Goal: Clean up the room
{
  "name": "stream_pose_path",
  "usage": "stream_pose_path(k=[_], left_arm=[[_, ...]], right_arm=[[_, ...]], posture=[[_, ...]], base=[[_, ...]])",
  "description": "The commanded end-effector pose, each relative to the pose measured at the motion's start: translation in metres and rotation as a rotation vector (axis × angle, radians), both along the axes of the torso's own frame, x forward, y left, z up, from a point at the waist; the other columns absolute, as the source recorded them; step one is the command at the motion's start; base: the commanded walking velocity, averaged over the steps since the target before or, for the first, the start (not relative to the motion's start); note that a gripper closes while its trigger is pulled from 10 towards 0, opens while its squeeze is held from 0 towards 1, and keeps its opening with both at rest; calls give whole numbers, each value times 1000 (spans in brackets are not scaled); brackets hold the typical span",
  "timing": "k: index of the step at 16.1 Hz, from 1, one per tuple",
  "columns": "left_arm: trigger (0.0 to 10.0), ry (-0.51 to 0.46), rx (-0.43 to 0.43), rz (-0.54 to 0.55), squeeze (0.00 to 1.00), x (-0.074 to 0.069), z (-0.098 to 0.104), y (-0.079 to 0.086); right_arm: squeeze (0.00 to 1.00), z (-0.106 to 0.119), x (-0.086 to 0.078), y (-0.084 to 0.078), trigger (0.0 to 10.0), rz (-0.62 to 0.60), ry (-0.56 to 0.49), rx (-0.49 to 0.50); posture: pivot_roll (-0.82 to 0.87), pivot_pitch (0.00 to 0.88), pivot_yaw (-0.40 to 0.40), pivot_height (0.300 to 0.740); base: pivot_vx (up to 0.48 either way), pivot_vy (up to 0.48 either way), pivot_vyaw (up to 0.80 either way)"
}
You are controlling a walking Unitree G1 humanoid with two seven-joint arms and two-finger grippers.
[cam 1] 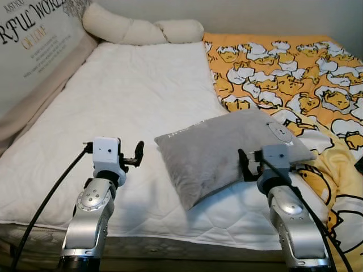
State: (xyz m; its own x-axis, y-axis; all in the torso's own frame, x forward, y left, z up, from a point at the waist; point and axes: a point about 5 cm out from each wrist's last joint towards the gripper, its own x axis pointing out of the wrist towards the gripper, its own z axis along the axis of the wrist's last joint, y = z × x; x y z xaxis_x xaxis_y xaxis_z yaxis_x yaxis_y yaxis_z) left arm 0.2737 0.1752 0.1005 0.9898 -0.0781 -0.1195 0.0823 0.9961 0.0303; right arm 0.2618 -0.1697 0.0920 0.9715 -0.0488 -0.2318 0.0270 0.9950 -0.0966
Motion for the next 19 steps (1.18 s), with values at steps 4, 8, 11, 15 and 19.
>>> stream_pose_path(k=[4, 8, 11, 15, 19], left_arm=[[10000, 0, 11, -8, 0, -3, 2, 1], [10000, 8, 5, -9, 0, -6, 0, 2], [10000, 5, 2, -7, 0, -8, 1, 3], [10000, 0, 5, 1, 0, -8, 4, 7], [10000, 2, 4, -10, 0, -7, 4, 5]], right_arm=[[1000, -26, -9, -29, 10000, -256, 216, 253], [1000, -36, -9, -30, 10000, -325, 292, 524], [1000, -34, 4, -19, 10000, -263, 283, 619], [1000, -42, 23, -9, 10000, -235, 311, 782], [0, -62, 37, 2, 10000, -197, 398, 859]], posture=[[-17, 0, 8, 740], [-2, 0, -13, 740], [18, 0, -27, 740], [22, 0, -24, 740], [25, 0, -18, 740]], base=[[0, 0, 0], [0, 0, 0], [0, 0, 0], [0, 0, 0], [0, 0, 0]])
